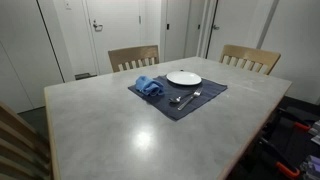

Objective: Put the fork on the plate

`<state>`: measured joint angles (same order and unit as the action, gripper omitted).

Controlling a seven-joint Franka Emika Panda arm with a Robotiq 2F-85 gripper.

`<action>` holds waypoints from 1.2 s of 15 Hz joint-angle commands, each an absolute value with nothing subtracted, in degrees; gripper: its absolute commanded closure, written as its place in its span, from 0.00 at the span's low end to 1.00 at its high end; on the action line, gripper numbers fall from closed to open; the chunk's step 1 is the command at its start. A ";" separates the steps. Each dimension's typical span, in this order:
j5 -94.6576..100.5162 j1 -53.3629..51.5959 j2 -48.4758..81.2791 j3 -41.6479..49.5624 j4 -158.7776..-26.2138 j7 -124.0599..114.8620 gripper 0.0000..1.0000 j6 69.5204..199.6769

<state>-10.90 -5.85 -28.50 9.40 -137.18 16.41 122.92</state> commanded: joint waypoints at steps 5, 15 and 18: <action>-11.49 -4.74 -28.38 8.43 -137.07 16.85 0.00 122.73; -9.58 -7.74 -27.55 9.00 -137.55 32.27 0.00 122.25; -8.17 -8.70 -27.32 8.60 -138.31 38.97 0.00 122.37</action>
